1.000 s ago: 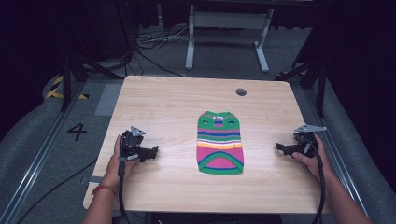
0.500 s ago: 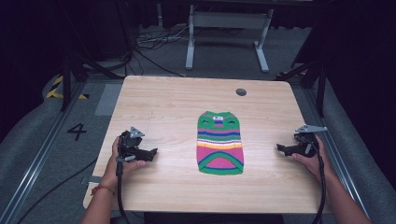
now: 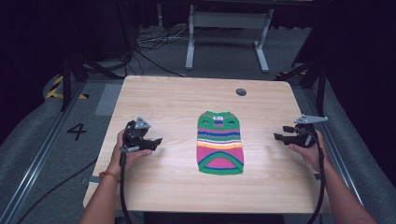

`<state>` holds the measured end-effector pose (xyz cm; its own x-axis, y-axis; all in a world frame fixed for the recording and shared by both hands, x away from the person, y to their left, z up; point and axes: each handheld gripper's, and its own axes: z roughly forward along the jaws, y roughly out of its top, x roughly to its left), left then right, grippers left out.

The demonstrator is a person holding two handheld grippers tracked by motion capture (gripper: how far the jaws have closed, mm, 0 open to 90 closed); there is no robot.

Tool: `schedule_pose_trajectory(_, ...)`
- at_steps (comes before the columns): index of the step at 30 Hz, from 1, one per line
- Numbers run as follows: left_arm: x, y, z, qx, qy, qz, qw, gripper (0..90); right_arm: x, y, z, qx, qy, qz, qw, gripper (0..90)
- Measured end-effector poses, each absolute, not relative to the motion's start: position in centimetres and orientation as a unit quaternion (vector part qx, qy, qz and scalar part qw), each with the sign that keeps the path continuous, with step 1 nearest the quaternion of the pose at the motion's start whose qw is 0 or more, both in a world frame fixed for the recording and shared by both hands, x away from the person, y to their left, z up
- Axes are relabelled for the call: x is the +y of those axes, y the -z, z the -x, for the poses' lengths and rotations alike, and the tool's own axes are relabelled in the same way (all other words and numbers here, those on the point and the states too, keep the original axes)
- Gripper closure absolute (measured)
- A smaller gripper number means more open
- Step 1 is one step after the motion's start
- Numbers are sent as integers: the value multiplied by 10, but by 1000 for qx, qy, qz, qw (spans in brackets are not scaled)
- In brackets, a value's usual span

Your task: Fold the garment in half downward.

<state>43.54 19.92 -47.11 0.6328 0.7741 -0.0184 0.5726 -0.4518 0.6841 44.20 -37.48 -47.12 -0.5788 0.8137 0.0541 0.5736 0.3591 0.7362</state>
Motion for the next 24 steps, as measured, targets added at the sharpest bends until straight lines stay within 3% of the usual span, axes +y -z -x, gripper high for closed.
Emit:
schedule_pose_trajectory(11, 131, 461, -482, 360, -149, -844, 368, 279, -310, 463, -489, 832, -368, -380, 168, 466)
schedule_pose_trajectory(24, 55, 489, -497, 322, -103, -864, 374, 277, -249, 483, -497, 855, -366, -337, 142, 461)
